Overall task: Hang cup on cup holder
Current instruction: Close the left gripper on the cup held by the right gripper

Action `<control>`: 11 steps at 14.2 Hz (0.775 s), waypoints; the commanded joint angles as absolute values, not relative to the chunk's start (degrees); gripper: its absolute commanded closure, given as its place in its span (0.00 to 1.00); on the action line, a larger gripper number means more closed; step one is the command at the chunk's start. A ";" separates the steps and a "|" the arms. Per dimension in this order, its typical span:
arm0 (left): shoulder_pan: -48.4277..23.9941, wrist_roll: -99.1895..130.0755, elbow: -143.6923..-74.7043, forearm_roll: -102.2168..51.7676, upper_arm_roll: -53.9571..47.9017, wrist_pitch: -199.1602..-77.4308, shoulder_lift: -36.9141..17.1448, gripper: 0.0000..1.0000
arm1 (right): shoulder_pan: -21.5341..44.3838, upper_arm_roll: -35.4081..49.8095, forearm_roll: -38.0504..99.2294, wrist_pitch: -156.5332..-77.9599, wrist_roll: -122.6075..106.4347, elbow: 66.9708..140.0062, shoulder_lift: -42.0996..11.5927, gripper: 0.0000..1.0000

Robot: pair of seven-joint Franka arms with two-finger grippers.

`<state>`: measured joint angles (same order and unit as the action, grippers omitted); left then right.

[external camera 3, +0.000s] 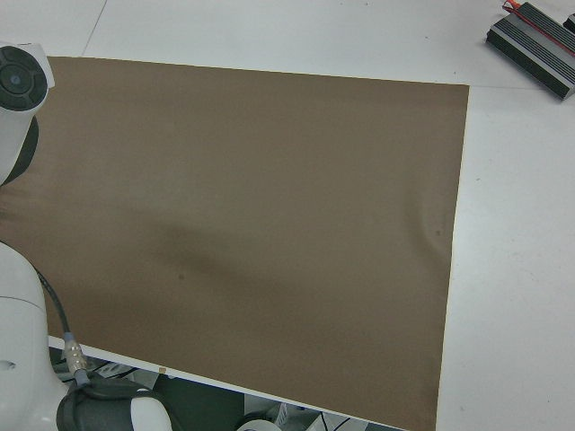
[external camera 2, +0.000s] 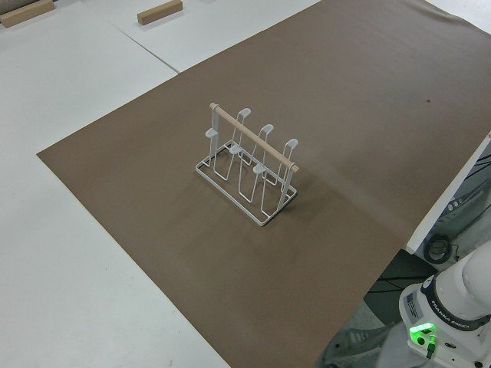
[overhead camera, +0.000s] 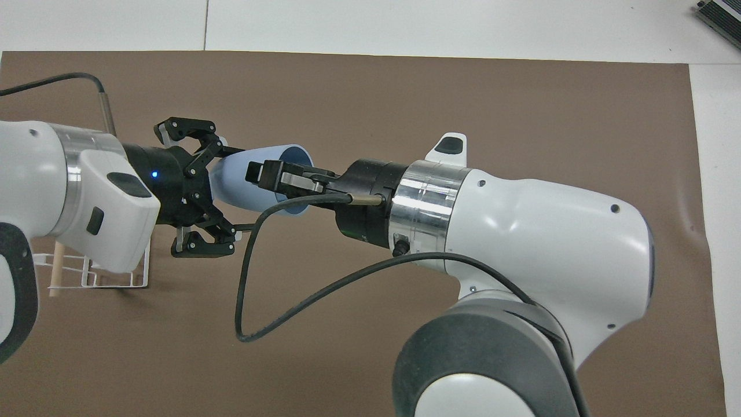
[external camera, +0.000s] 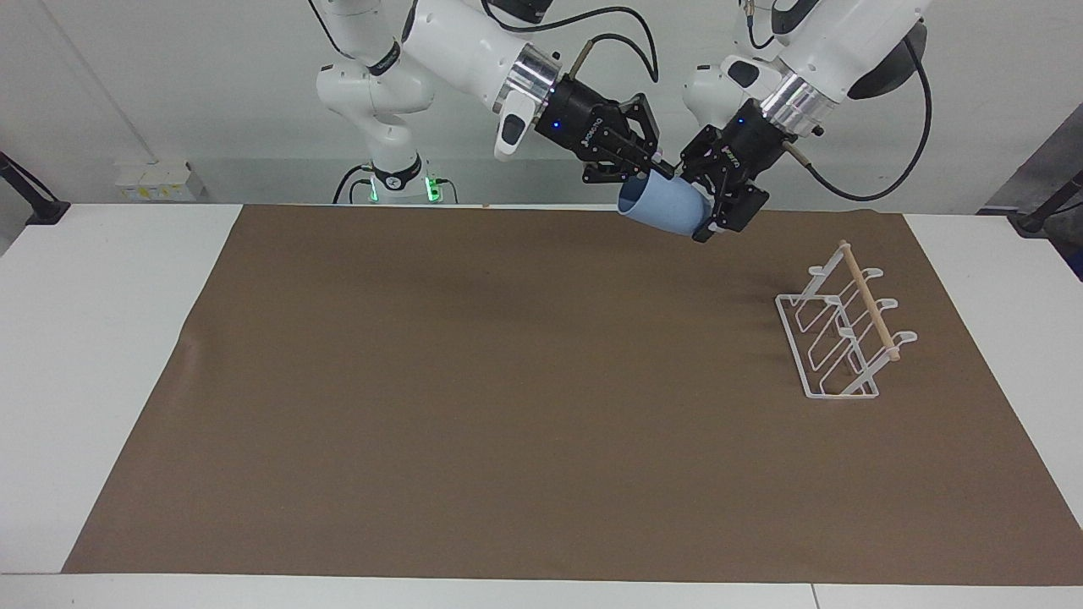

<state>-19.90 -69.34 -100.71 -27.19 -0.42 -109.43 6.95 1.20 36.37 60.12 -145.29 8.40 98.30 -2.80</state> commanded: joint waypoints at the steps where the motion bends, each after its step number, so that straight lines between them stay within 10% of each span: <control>1: -20.39 -69.52 -100.72 -28.30 -1.23 -110.39 7.03 0.00 | 1.23 36.83 60.82 -146.60 8.61 97.65 -3.34 1.00; 6: -21.53 -65.83 -100.72 -28.21 -1.49 -110.65 7.03 0.01 | 1.14 36.83 60.82 -146.60 8.70 97.65 -3.34 1.00; 9: -21.88 -65.74 -100.81 -25.94 -1.58 -110.48 7.12 0.84 | 1.14 36.83 60.82 -146.69 8.61 97.65 -3.34 1.00; 11: -21.88 -65.83 -100.90 -22.68 -2.11 -109.78 7.21 0.96 | 1.14 36.83 60.82 -146.69 8.70 97.65 -3.34 1.00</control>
<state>-20.52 -67.34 -100.62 -24.63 -1.58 -111.35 6.76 1.34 36.40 60.12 -144.93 8.41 98.52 -2.84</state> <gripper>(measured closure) 0.220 0.934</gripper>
